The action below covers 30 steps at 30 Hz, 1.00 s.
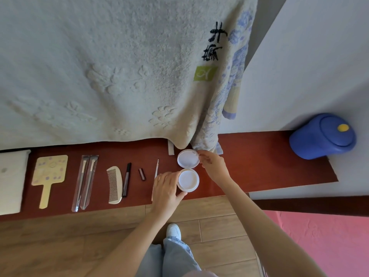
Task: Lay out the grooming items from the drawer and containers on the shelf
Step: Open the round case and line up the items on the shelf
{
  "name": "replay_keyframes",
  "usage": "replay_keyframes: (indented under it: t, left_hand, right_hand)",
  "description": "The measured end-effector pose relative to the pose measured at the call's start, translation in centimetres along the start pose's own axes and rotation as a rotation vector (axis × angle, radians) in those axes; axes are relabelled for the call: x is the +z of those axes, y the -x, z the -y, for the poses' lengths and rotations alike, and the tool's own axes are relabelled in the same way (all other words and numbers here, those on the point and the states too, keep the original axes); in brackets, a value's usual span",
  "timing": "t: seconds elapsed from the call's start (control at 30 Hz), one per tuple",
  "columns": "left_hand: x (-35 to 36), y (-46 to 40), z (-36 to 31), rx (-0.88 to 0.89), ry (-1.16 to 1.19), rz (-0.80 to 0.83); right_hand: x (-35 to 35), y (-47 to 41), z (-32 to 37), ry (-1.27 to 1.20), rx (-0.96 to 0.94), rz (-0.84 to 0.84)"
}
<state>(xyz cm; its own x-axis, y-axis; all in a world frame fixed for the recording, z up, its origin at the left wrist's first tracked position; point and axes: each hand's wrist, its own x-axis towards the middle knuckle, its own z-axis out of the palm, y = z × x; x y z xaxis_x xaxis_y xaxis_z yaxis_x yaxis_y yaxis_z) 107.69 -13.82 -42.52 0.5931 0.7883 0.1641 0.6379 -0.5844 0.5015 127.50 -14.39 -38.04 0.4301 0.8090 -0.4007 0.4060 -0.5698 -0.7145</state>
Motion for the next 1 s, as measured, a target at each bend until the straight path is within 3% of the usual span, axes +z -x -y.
replay_keyframes:
  t: [0.27, 0.57, 0.7, 1.0]
  left_hand:
    - [-0.8, 0.4, 0.5, 0.041, 0.007, -0.011]
    - [-4.8, 3.7, 3.8, 0.063, -0.245, -0.055]
    - [-7.4, 6.1, 5.7, -0.057, -0.379, -0.066]
    - [-12.7, 11.6, 10.0, -0.355, -0.521, -0.153]
  right_hand:
    - [0.8, 2.9, -0.8, 0.0, -0.087, -0.091]
    - [4.6, 7.1, -2.8, 0.544, -0.57, -0.278]
    - [7.0, 7.8, -0.9, 0.617, -0.708, -0.321]
    - [13.5, 7.7, 4.6, 0.664, -0.835, -0.182]
